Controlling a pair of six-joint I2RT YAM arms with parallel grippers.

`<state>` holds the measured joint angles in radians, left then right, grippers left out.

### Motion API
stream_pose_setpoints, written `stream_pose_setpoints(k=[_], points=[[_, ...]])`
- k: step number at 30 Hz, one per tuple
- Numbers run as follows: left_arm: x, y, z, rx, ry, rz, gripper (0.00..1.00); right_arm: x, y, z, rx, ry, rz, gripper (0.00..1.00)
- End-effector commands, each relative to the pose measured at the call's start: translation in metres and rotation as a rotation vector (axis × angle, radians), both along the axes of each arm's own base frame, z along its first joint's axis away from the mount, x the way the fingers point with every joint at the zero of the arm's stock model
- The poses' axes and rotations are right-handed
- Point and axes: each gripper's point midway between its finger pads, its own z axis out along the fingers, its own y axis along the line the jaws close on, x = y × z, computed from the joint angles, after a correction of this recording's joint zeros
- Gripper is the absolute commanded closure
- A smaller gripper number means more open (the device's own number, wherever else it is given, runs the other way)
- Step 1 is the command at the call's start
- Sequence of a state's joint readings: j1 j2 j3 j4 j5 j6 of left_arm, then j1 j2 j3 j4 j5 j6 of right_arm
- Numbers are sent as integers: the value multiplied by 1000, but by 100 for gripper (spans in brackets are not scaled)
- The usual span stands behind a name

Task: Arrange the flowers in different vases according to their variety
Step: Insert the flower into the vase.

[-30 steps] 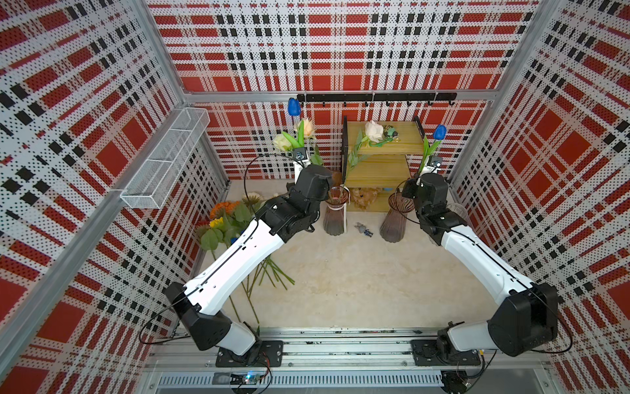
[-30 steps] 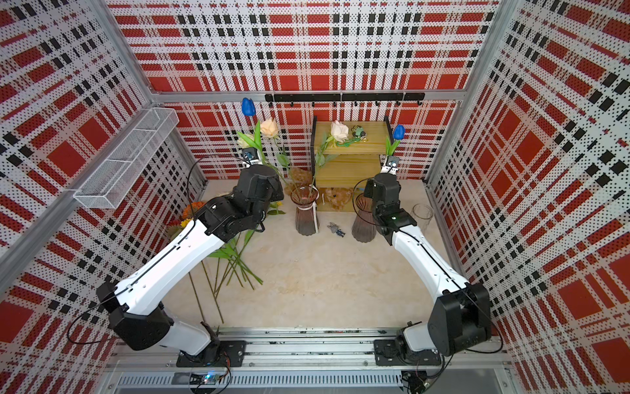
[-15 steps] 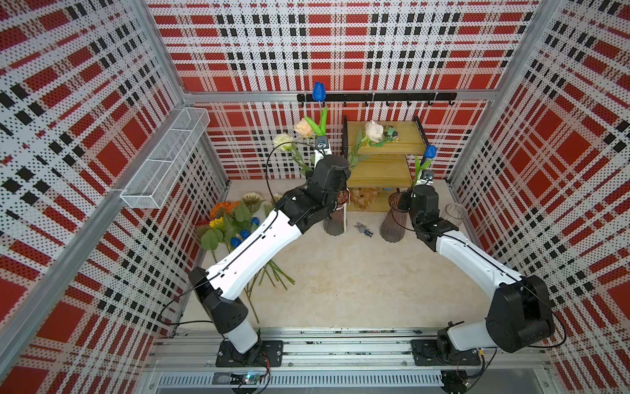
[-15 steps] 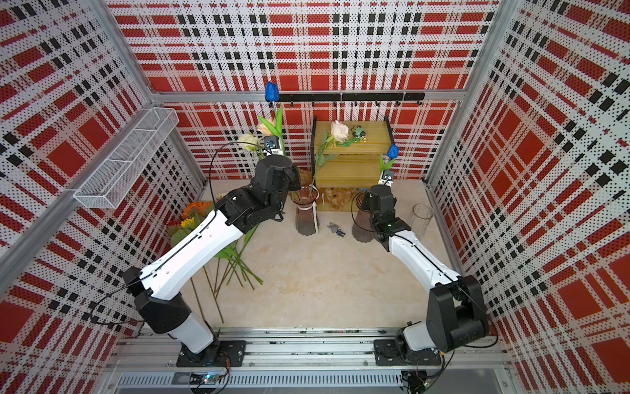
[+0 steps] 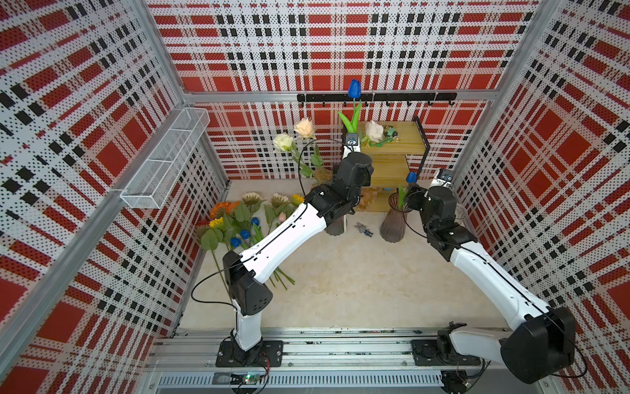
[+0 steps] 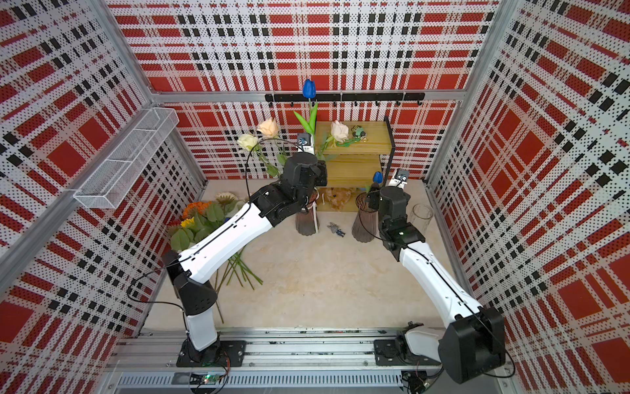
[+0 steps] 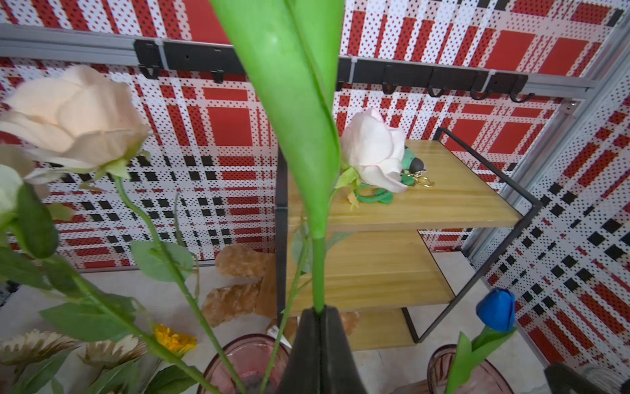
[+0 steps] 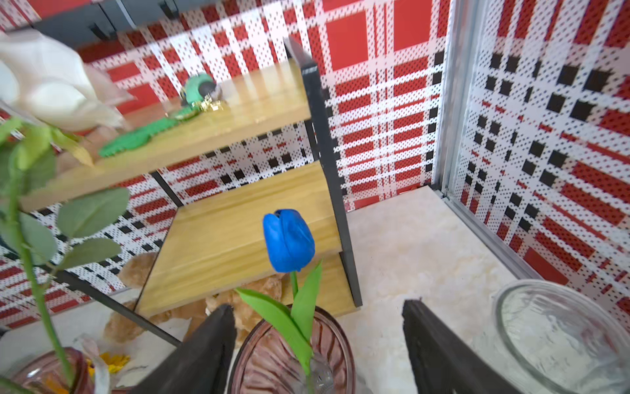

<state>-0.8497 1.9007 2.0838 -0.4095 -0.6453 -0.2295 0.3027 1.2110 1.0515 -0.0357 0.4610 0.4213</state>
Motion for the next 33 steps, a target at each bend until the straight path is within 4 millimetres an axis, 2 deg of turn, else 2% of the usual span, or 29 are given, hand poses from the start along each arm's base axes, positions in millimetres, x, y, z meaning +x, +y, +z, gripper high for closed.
stream_pose_setpoints(k=[1, 7, 11, 15, 19, 33], points=[[2, -30, 8, -55, -44, -82, 100, -24, -15, 10, 32, 5, -49, 13], [11, -65, -3, -108, -84, -158, 100, -60, -44, 30, 30, -28, -155, 4], [16, -82, -9, -150, -107, -195, 100, -71, -57, 36, 18, -29, -200, 2], [20, -99, -20, -187, -99, -231, 100, -77, -69, 41, 19, -31, -226, 1], [16, -112, -28, -197, -90, -251, 100, -80, -75, 43, 13, -34, -231, 0], [15, -145, -77, -244, -24, -308, 100, -81, -78, 47, 5, -31, -222, 0]])
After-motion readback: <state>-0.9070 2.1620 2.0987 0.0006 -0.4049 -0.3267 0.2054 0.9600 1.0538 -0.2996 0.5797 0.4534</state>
